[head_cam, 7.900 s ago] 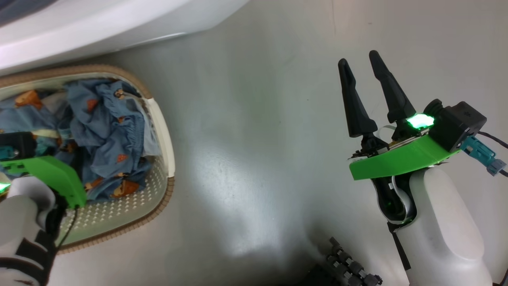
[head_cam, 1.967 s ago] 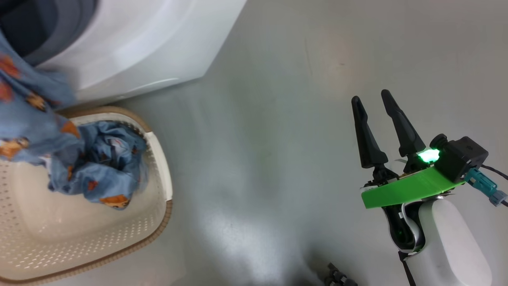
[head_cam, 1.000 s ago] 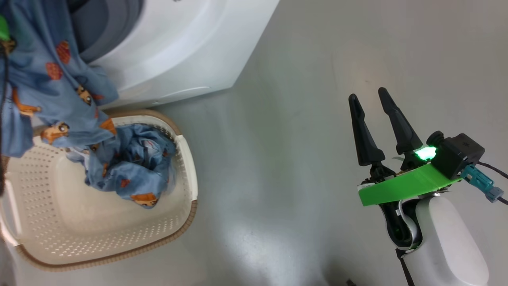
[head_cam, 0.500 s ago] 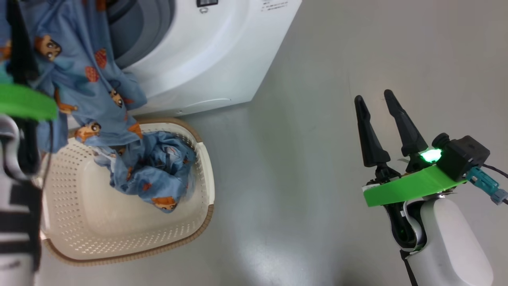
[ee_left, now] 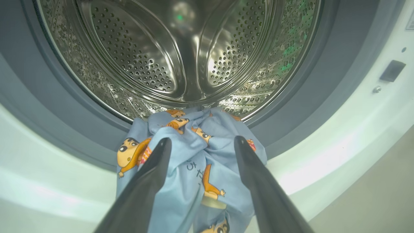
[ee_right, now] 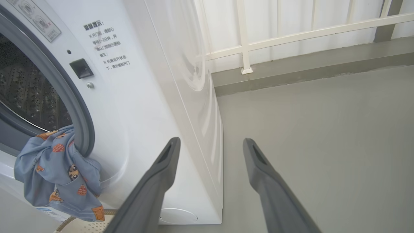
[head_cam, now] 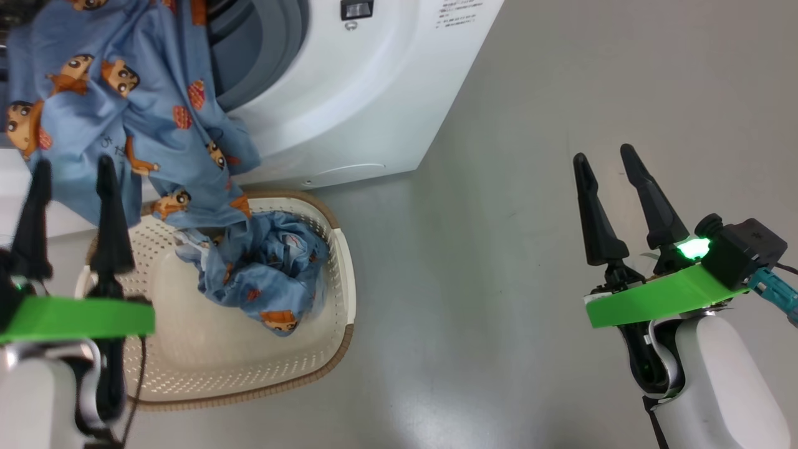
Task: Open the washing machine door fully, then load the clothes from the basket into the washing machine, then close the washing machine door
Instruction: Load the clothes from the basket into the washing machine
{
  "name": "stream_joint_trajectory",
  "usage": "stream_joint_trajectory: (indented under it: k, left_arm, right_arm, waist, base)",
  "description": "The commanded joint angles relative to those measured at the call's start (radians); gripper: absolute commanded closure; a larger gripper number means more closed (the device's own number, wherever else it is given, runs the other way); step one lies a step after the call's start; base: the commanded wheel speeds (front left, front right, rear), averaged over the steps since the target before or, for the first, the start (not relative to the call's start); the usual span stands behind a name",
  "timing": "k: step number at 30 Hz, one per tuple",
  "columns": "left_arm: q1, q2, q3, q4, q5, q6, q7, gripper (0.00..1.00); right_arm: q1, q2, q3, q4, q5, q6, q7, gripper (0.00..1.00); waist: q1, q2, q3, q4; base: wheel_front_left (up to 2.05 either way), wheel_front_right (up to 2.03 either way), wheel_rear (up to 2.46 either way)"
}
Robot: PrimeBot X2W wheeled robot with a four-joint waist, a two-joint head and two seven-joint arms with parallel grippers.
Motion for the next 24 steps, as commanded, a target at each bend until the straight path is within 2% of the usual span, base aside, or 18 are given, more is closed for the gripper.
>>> stream_joint_trajectory:
  k: [1, 14, 21, 24]
  left_arm:
    - [0.023, 0.021, 0.039, -0.04, 0.014, 0.002, -0.005, 0.0]
    - [0.19, -0.08, 0.093, -0.106, 0.05, -0.018, -0.005, 0.0]
    - [0.202, -0.099, 0.091, -0.074, 0.05, -0.028, -0.005, 0.0]
    - [0.2, -0.09, 0.071, -0.034, 0.032, -0.032, -0.003, 0.0]
  right_arm:
    - [0.019, -0.003, 0.017, -0.03, -0.009, 0.002, -0.005, 0.0]
    - [0.039, -0.031, 0.022, -0.034, -0.009, 0.002, -0.005, 0.0]
    - [0.048, -0.032, 0.033, -0.022, -0.009, 0.002, -0.005, 0.0]
    - [0.047, -0.031, 0.038, -0.02, -0.008, 0.002, -0.005, 0.0]
  waist:
    - [0.0, 0.0, -0.004, 0.003]
    - [0.0, 0.0, -0.044, 0.005]
    - [0.0, 0.0, -0.06, 0.004]
    - [0.0, 0.0, -0.061, 0.001]
  base:
    - [0.0, 0.0, 0.0]
    - [0.0, 0.0, 0.0]
    - [0.0, 0.0, 0.0]
    - [0.0, 0.0, 0.0]
